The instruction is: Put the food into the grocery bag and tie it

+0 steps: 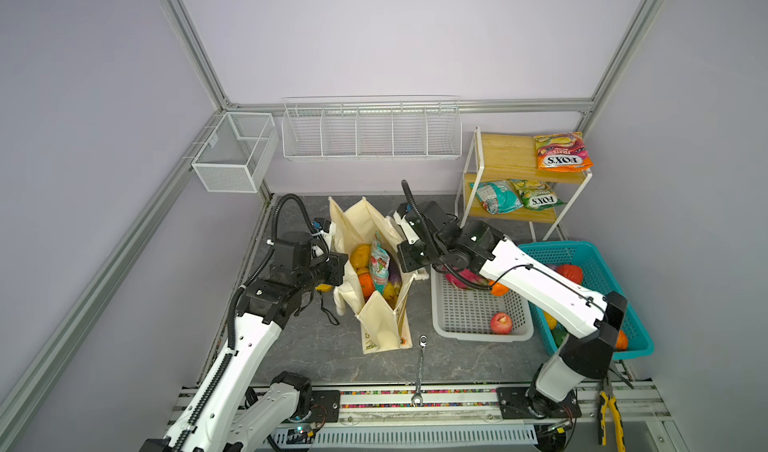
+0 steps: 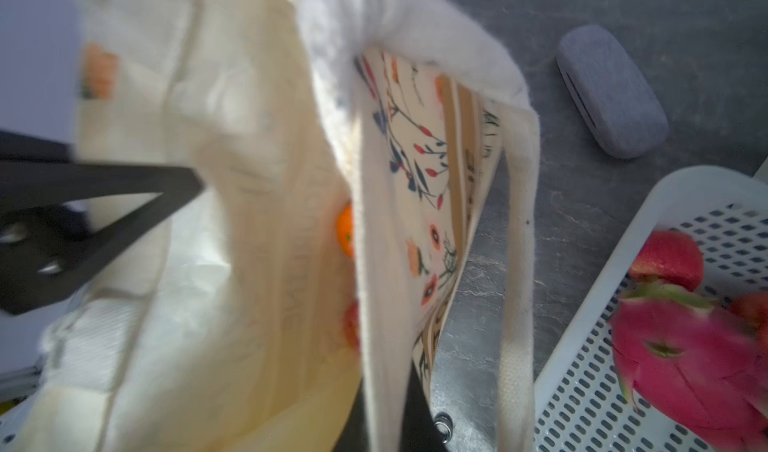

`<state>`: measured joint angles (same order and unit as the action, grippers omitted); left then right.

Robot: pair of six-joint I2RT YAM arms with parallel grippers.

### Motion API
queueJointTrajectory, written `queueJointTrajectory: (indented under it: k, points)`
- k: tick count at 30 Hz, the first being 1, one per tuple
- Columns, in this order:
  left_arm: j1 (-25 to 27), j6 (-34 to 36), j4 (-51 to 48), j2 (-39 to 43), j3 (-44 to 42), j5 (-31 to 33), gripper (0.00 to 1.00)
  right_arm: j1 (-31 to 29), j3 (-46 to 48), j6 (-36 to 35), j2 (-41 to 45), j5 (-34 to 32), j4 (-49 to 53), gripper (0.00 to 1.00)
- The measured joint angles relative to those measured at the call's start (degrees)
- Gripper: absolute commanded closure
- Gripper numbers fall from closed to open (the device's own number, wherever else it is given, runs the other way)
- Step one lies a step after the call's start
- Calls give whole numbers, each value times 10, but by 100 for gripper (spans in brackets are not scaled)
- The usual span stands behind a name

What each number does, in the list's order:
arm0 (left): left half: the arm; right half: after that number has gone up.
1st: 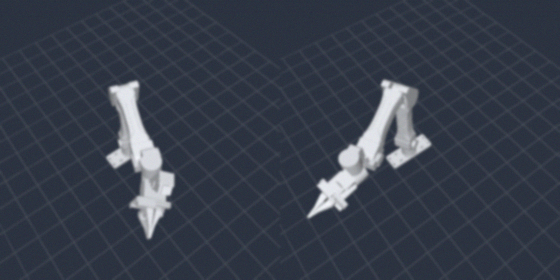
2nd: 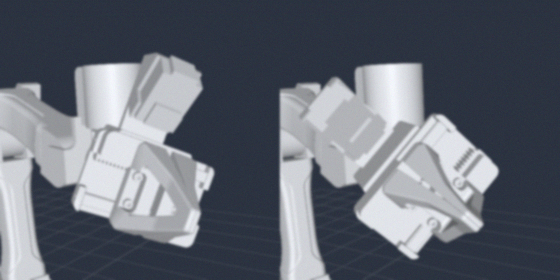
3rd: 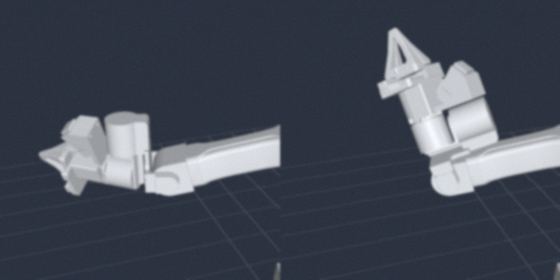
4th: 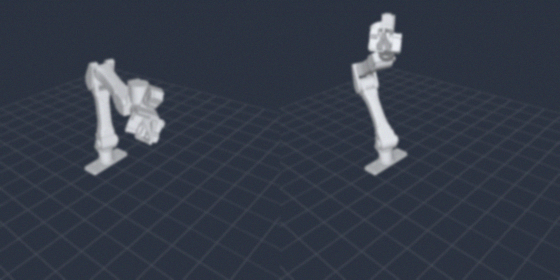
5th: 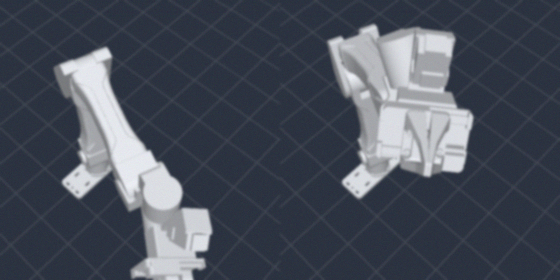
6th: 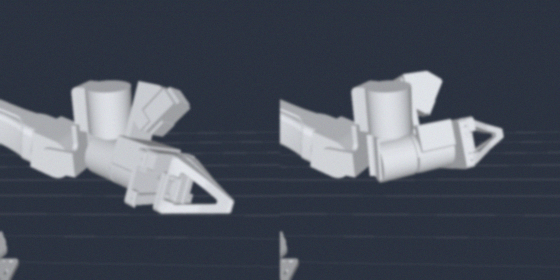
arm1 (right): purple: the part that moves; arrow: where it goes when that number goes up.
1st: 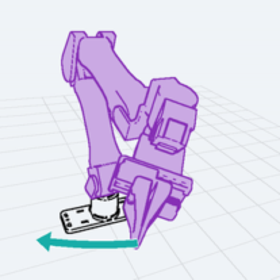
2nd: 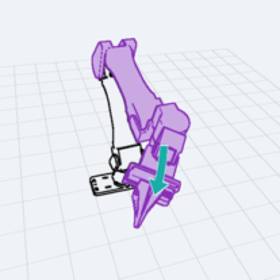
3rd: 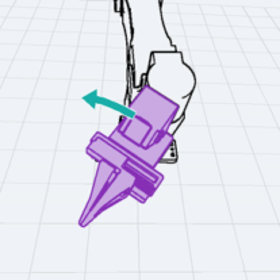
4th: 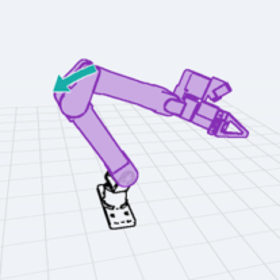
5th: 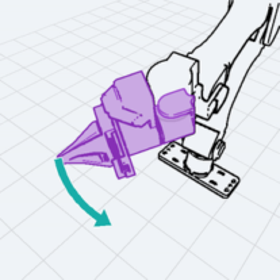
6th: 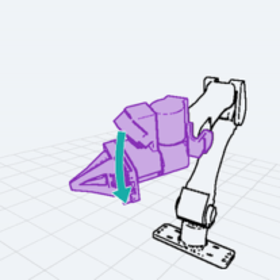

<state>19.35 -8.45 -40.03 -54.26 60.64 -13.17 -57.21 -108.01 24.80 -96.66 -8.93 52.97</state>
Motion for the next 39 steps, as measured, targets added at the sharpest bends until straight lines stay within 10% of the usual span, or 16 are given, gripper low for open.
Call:
queueJointTrajectory:
  k: [8, 24, 30, 39]
  points:
    - [0, -3, -70, -11, 110, -4, 100, -33, -52, 5, 7, -84, 59, 93]
    - [0, -24, -99, -43, 65, -3, 99, -34, 2, 23, -42, -103, 55, 92]
    - [0, -28, -100, -47, 66, -1, 85, -36, 31, 29, -42, -104, 35, 90]
    - [0, -53, -116, -12, 86, 44, 36, -39, 55, 42, -27, -108, 16, 90]
